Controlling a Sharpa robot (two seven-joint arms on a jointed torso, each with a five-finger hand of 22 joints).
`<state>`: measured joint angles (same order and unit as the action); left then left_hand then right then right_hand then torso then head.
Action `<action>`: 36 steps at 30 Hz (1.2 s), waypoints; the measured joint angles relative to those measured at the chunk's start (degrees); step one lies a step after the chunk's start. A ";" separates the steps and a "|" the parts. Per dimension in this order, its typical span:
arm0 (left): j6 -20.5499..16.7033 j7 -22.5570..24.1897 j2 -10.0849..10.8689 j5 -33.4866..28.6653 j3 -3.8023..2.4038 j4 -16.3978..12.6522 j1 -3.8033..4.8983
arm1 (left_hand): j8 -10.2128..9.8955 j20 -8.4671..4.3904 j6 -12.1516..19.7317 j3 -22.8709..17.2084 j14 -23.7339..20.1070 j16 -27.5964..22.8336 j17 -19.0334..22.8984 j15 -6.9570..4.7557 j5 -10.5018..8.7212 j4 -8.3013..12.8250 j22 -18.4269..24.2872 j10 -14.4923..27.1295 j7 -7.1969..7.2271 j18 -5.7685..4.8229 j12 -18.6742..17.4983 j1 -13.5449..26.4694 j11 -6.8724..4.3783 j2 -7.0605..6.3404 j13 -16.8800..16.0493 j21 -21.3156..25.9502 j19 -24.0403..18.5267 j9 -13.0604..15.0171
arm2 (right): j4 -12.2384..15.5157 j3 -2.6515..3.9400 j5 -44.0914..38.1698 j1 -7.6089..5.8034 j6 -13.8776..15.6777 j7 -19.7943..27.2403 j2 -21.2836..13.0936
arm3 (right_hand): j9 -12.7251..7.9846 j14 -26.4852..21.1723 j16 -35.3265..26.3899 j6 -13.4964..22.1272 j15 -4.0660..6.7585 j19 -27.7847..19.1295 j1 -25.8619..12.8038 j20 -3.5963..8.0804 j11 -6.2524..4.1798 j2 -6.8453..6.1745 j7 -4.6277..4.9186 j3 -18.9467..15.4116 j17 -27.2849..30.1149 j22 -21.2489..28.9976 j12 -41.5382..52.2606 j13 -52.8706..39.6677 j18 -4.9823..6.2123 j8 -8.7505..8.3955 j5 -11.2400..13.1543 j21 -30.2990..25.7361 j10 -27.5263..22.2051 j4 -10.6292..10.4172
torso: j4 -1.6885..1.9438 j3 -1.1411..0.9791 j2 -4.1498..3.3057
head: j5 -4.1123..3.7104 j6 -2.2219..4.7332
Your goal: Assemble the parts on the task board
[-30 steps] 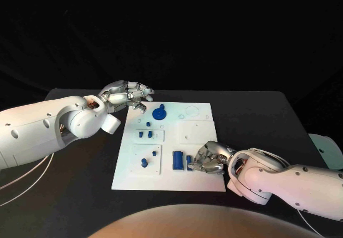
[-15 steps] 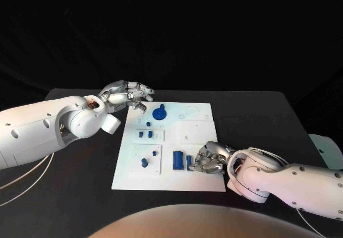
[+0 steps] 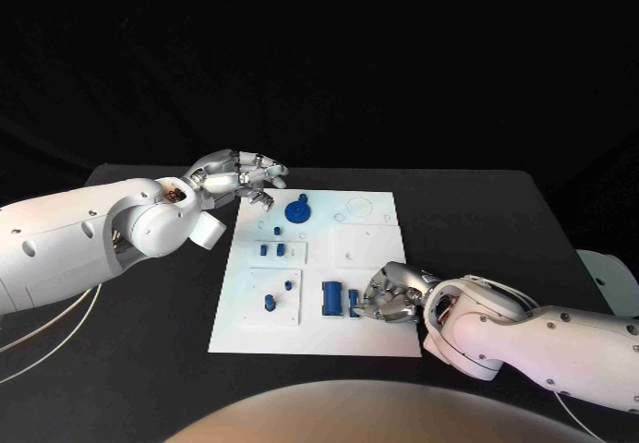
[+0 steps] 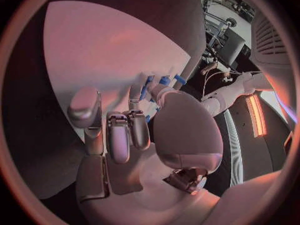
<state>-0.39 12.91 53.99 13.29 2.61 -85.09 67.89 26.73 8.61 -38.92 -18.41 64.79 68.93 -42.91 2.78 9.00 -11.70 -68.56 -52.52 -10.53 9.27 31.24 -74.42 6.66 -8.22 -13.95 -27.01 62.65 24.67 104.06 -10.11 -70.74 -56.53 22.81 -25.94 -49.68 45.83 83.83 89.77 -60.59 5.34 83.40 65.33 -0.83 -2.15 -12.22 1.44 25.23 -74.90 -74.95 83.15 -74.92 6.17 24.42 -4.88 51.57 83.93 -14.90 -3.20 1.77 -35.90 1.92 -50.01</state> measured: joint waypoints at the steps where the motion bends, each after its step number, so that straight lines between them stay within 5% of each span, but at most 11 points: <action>1: 0.00 0.00 0.01 0.00 0.00 0.00 0.00 | 0.00 0.00 0.00 0.00 0.00 0.00 0.00 0.00 0.00 0.00 0.00 0.00 0.00 0.00 0.00 0.00 0.00 0.00 0.00 0.00 0.00 0.00 | 0.25 0.08 0.09 0.00 0.20 0.13 -0.26 | 0.06 0.00 0.00 0.00 0.00 0.00 -0.33 0.00 0.00 -0.34 0.00 -0.23 0.00 0.00 0.00 0.00 0.00 0.00 0.00 0.00 0.00 -0.23 | 0.01 -0.01 0.00 | 0.01 0.00; 9: -0.03 0.24 0.06 -0.92 0.00 0.08 -0.22 | 0.26 0.25 0.00 0.56 -1.42 -0.95 1.23 0.08 0.00 -0.56 0.10 0.00 0.00 0.00 0.23 -0.10 0.00 -0.11 0.00 0.00 -0.50 -0.14 | 1.26 0.45 6.27 -1.92 2.03 6.69 -2.20 | -0.60 0.24 -1.55 3.45 -0.25 -2.24 0.61 -0.53 0.57 -0.28 1.39 -0.11 0.00 0.01 -1.96 0.00 0.91 -2.25 -2.67 -10.71 0.06 -0.11 | -0.03 0.17 0.25 | 0.02 0.00; 12: -0.16 0.67 -0.11 -2.38 0.00 0.51 -0.61 | 1.01 0.52 0.42 1.44 -6.41 -4.49 5.52 0.45 0.00 -1.44 0.94 0.52 -0.01 0.00 0.55 -0.26 0.52 -0.26 0.00 1.78 -3.26 -0.49 | -0.17 0.49 12.84 -3.63 2.57 12.76 -2.33 | -1.23 0.17 -8.30 6.00 -1.53 -7.71 2.52 -1.55 2.04 0.24 2.67 2.74 1.06 3.22 -11.07 1.62 3.59 -3.89 -3.48 -29.21 -6.44 2.29 | -0.04 0.37 0.61 | -0.35 0.00; 15: -0.56 1.39 -0.40 -4.26 0.01 1.26 -1.34 | 1.86 1.44 0.42 2.64 -12.60 -9.89 8.44 1.41 0.00 -2.16 4.02 1.64 0.00 -0.01 0.89 -1.52 1.02 0.06 0.21 6.46 -7.68 -1.09 | -4.48 0.54 21.14 -5.70 2.79 19.69 -1.76 | -1.87 -2.53 -17.46 7.96 -2.76 -10.94 3.16 -2.70 3.20 0.44 4.05 5.86 10.25 7.06 -21.67 9.65 3.59 -5.23 -3.67 -36.67 -14.01 5.41 | -0.04 0.68 1.26 | -0.87 0.00; 17: -0.96 1.94 -0.75 -5.18 0.03 1.95 -1.73 | 2.00 2.66 0.65 3.32 -16.62 -16.74 12.34 2.60 0.00 -2.84 8.69 2.49 -0.01 -0.01 -0.47 -2.86 1.87 0.59 1.70 12.12 -11.05 -2.09 | -7.81 0.60 26.22 -6.88 2.82 23.62 -1.16 | -2.93 -10.74 -33.30 10.10 -4.12 -14.26 3.48 -4.10 4.75 0.76 5.22 8.80 25.95 10.99 -35.87 21.54 3.58 -6.73 -3.67 -41.19 -23.11 8.35 | -0.04 0.87 1.71 | -0.97 0.06; 20: -1.76 3.13 -1.65 -6.02 0.03 3.45 -2.31 | -1.15 4.70 0.64 3.72 -19.22 -30.51 19.00 4.35 0.00 -4.12 17.26 3.12 -0.01 0.00 -5.79 -4.06 2.60 1.96 5.71 20.96 -15.72 -4.91 | -13.73 0.74 34.55 -8.58 2.82 29.56 0.20 | -5.46 -16.88 -45.72 12.48 -5.95 -18.28 5.28 -5.55 6.34 0.28 7.32 12.57 33.79 15.02 -46.85 30.96 3.58 -9.46 -3.10 -45.47 -26.99 12.12 | -0.04 1.10 2.42 | -0.79 1.44; 23: -2.87 4.84 -3.43 -6.99 0.02 5.91 -2.98 | -3.59 5.77 0.16 3.94 -19.58 -39.46 22.44 5.06 -0.34 -4.44 23.34 2.84 -0.04 0.00 -9.76 -4.55 2.87 2.61 8.57 23.31 -18.63 -6.91 | -20.47 1.21 42.24 -9.79 2.59 34.84 2.53 | -8.07 -19.67 -53.79 12.14 -7.41 -21.71 5.65 -6.98 7.51 0.58 8.32 13.77 37.21 18.14 -55.26 39.58 3.58 -10.88 -2.20 -47.76 -26.32 14.80 | -0.05 1.20 3.18 | -0.64 3.46; 26: -4.44 6.98 -5.65 -8.77 0.00 8.83 -3.48 | -5.28 6.72 -0.05 4.49 -21.01 -45.62 24.87 6.49 -0.34 -4.35 27.66 3.60 0.00 -0.01 -13.06 -4.67 2.12 2.73 10.19 23.31 -20.45 -8.33 | -27.22 1.54 48.45 -10.39 1.76 39.32 5.16 | -10.67 -26.97 -63.93 12.58 -11.00 -30.87 3.84 -9.65 9.77 1.19 9.94 14.65 41.95 24.57 -65.01 48.80 3.58 -12.62 -2.19 -48.19 -28.33 15.17 | -0.03 1.21 3.92 | -0.52 5.49; 32: -8.12 11.29 -9.71 -13.78 -0.10 14.23 -4.35 | -8.03 7.27 -0.32 6.83 -23.76 -53.01 28.95 6.77 -2.88 -4.40 34.31 5.69 -0.11 0.00 -18.24 -3.56 1.36 4.31 10.31 23.31 -23.91 -10.62 | -38.15 1.74 56.08 -10.67 -1.54 44.89 9.13 | -16.76 -31.40 -76.12 14.09 -14.18 -38.33 0.59 -14.68 12.61 2.39 10.55 7.65 49.01 40.38 -76.88 62.45 3.57 -15.58 -0.88 -48.12 -28.56 15.36 | 0.20 0.85 5.08 | -0.08 9.00; 34: -9.04 12.23 -10.48 -15.01 -0.12 15.33 -4.58 | -10.02 6.86 2.45 8.71 -27.29 -55.76 31.07 6.66 -5.39 -3.76 37.86 9.16 0.66 -0.01 -20.51 -1.77 1.01 5.57 10.50 23.58 -27.26 -12.15 | -39.64 1.79 57.34 -10.71 -2.43 45.79 10.09 | -19.41 -34.61 -78.80 16.64 -14.23 -41.03 -0.57 -14.42 12.58 3.48 10.26 3.84 51.73 45.22 -78.84 65.28 3.57 -16.41 -0.64 -48.12 -31.32 14.96 | 0.24 0.70 5.33 | 0.13 9.85; 36: -9.11 12.20 -10.25 -15.03 -0.11 15.08 -4.56 | -14.17 3.36 11.29 11.36 -36.46 -59.23 34.12 4.52 -6.64 -0.30 45.36 19.53 2.92 -1.85 -23.33 3.86 -0.80 6.30 11.33 24.48 -35.78 -15.26 | -39.09 1.82 57.41 -10.73 -2.40 45.81 9.94 | -25.81 -46.18 -81.70 26.97 -12.22 -51.03 -5.46 -10.92 10.16 5.43 8.10 -3.34 57.42 52.72 -80.12 67.93 1.80 -18.33 0.70 -48.86 -43.66 14.89 | 0.24 0.70 5.32 | 0.13 9.77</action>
<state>-9.50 25.12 43.74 -1.74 2.50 -70.01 63.33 12.57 11.97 -27.63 -7.04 28.34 9.70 -8.79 7.30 2.36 -12.00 -23.20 -32.99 -7.60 7.42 7.91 -70.57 5.86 -1.91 -2.63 -2.54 26.87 9.41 64.97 -8.29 -13.33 -67.26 20.41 19.87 -39.74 20.02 37.65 8.06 -33.62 -6.88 32.37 59.87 -11.75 8.01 -6.79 9.54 21.88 -17.48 -22.22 3.03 -7.00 7.97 6.09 -4.18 2.70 40.27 -0.02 -2.96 2.48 -30.58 2.05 -40.24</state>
